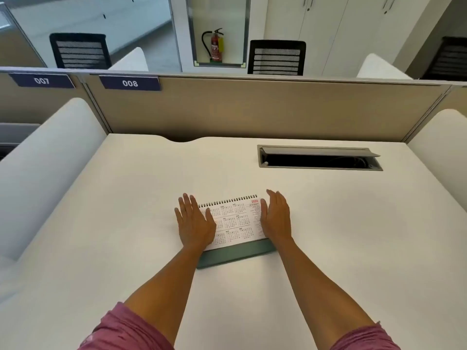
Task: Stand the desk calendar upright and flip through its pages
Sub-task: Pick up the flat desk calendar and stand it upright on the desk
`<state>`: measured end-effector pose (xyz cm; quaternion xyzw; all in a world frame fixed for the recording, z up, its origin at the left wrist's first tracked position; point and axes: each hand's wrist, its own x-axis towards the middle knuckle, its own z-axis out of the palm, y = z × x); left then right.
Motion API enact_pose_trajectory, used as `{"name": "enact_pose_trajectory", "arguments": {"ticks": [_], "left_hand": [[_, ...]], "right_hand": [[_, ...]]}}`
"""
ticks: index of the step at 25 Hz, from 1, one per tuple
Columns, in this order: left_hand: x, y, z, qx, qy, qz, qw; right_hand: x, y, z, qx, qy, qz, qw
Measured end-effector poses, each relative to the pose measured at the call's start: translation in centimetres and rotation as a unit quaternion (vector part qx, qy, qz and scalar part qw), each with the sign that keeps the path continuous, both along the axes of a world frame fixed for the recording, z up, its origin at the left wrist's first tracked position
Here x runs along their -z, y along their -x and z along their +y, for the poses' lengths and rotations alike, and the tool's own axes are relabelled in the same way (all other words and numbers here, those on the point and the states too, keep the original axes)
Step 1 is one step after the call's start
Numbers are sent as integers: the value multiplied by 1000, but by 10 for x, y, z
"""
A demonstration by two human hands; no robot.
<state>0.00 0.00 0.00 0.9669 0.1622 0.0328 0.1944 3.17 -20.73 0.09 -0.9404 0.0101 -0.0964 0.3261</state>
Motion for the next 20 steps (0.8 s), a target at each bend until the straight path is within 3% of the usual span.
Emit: {"name": "enact_pose_trajectory", "arguments": {"ticks": [3,10,14,20], "left_hand": [[2,-1,-1,-41,-27,70,996],[1,-4,-13,-103,23,193,975],[-4,-5,-19,-175,101,183,962],[-27,-18,-19,-272,276,187,903]], "right_hand": [[4,2,4,5,13,60,998],[-2,-1,15,87,43,185,978],[-6,-5,27,105,35,223,969],[-11,-16,32,128,-38,279,951]]}}
